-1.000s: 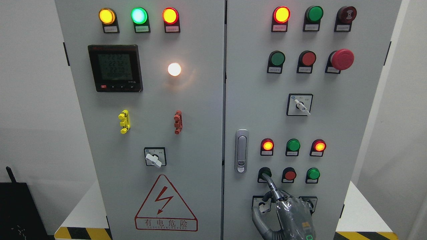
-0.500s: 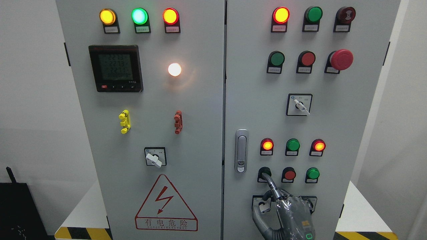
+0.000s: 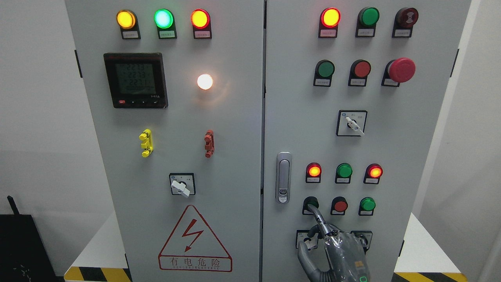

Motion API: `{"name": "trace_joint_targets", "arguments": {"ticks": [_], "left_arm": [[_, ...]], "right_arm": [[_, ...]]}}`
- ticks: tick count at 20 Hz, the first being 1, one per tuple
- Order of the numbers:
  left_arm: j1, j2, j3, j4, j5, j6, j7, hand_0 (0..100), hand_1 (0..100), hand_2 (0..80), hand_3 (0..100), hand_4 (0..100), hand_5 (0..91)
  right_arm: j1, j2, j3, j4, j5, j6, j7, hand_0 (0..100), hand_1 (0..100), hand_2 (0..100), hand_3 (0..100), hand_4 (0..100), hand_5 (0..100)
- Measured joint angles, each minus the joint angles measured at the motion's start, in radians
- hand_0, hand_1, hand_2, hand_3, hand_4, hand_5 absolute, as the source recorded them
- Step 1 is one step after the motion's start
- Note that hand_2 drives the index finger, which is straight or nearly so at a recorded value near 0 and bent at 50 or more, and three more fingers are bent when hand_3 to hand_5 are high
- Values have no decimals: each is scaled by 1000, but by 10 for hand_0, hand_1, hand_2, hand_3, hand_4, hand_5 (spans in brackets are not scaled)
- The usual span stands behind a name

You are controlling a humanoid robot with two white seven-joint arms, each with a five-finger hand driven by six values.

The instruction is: Press green start button

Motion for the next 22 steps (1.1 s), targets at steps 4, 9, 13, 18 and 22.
{"name": "trace_joint_targets", "arguments": {"ticks": [4, 9, 13, 18, 22], "left_arm": [[0, 0, 0, 0, 0, 0, 0, 120, 556, 0, 0, 0, 0], [0, 0, 0, 0, 0, 0, 0, 120, 556, 0, 0, 0, 0], [0, 0, 0, 0, 0, 0, 0, 120, 556, 0, 0, 0, 0], [0, 0, 0, 0, 0, 0, 0, 120, 556, 0, 0, 0, 0], [0, 0, 0, 0, 0, 0, 0, 120, 556, 0, 0, 0, 0]], "right_arm": [[24, 0, 1, -28, -39, -7, 4, 751, 381, 0, 579, 635, 684], [60, 0, 2, -70, -96, -12, 6, 773, 377, 0, 570, 618, 652], [96, 0, 2, -107, -160, -13, 7, 787, 369, 0, 538, 591, 607], [160, 0, 10, -155, -269, -14, 4, 788, 359, 0, 466, 533, 512], [186, 0, 24, -187, -376, -14, 26, 776, 354, 0, 393, 460, 409]]}}
